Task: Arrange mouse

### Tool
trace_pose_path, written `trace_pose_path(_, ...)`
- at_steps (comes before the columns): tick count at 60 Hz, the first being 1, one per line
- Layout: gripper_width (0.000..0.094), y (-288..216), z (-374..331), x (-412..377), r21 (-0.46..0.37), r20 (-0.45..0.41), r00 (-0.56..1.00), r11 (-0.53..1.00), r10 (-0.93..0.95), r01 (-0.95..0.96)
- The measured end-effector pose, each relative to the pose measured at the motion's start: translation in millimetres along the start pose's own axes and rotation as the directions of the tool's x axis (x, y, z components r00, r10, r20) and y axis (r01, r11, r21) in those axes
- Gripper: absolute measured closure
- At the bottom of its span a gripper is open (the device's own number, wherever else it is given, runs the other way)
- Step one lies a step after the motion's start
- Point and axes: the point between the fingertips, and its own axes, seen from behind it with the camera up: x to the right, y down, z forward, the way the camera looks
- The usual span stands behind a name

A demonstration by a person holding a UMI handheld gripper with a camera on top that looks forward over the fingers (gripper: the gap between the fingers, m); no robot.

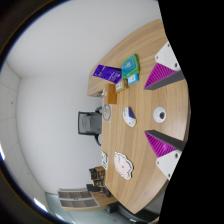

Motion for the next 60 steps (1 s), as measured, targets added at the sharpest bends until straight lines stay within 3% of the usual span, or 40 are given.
trace_pose_path(4, 0.0094, -9, 35, -65, 0.0, -0.015, 0.998, 0.998, 0.059, -0.059)
trace_pose_path(17, 0.0095, -25, 109, -109, 0.052, -0.069, 0.982, 0.983, 0.179, -0.175)
trace_pose_path(30, 0.0095, -17, 199, -121, 0.0, -0.01, 0.989, 0.989, 0.146, -0.146)
trace_pose_path(46, 0.0104, 25, 298, -96, -0.137, 0.028, 0.989, 0.981, 0.144, -0.138)
trace_pose_path(60, 0.0102, 2, 351, -109, -0.132, 0.106, 0.989, 0.987, 0.103, -0.088)
